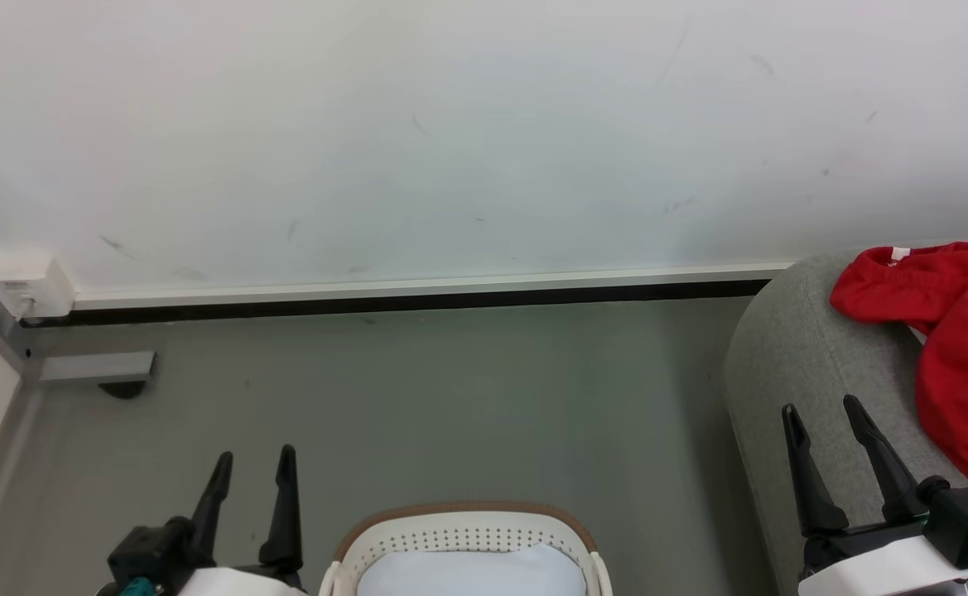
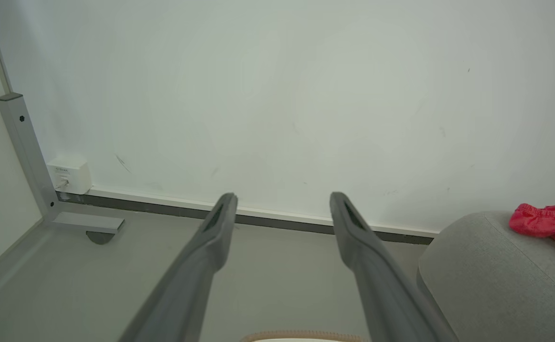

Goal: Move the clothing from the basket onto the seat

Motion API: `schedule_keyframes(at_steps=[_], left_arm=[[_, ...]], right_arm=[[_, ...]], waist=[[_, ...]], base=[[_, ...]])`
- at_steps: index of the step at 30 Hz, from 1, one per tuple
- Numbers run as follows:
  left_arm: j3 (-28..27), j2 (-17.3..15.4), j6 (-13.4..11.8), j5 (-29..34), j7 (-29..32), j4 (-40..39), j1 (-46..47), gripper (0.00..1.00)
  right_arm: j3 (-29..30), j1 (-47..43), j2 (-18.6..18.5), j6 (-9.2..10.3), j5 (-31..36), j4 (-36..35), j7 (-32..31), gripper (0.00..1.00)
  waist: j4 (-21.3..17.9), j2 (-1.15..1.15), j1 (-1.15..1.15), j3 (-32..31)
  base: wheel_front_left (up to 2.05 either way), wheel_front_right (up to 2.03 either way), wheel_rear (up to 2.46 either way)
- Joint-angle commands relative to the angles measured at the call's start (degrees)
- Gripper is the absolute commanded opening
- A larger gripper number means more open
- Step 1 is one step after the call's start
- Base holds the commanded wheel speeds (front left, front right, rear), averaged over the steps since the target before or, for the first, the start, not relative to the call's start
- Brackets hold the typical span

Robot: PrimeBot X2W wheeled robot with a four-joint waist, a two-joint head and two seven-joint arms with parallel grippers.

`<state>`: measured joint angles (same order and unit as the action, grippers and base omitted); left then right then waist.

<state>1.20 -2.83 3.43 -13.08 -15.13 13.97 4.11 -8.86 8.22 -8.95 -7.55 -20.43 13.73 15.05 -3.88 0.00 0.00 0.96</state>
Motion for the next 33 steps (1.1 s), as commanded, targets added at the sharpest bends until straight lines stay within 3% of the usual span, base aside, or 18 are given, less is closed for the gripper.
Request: schedule_keyframes(at_steps=[1, 22, 23, 26, 33], left_arm=[[-0.09, -0.17, -0.08, -0.15, -0.02, 0.16, -0.19, 1.00], [-0.06, -0.15, -0.90, 0.58, -0.02, 0.23, 0.59, 1.00], [0.01, 0.02, -0.91, -0.01, 0.00, 0.22, 0.23, 0.00], [-0.25, 0.13, -0.91, -0.58, 0.32, 1.39, -0.01, 0.00], [-1.38, 0.10, -0.43, -8.27, 2.82, 1.73, 0.65, 0.00]], right_arm=[[0.04, 0.55, 0.03, 0.13, -0.18, -0.09, 0.16, 1.00], [-0.72, 0.69, 0.19, 0.13, -0.55, -0.01, 0.17, 1.00], [-0.68, 0.05, 0.11, 0.00, -0.42, 0.15, 0.00, 0.00], [-0.77, -0.72, 0.36, -0.01, -0.96, 1.07, -0.24, 0.00], [0.70, -0.81, 0.80, 0.00, -8.14, 0.95, -2.23, 0.00]], waist=[[0.02, 0.00, 0.00, -0.02], [0.20, 0.00, 0.00, -0.16], [0.20, 0.00, 0.00, -0.16], [0.24, 0.00, 0.00, -0.15], [0.45, 0.00, 0.00, -0.20]], base=[[0.00, 0.00, 0.00], [0.00, 0.00, 0.00], [0.00, 0.00, 0.00], [0.00, 0.00, 0.00], [0.00, 0.00, 0.00]])
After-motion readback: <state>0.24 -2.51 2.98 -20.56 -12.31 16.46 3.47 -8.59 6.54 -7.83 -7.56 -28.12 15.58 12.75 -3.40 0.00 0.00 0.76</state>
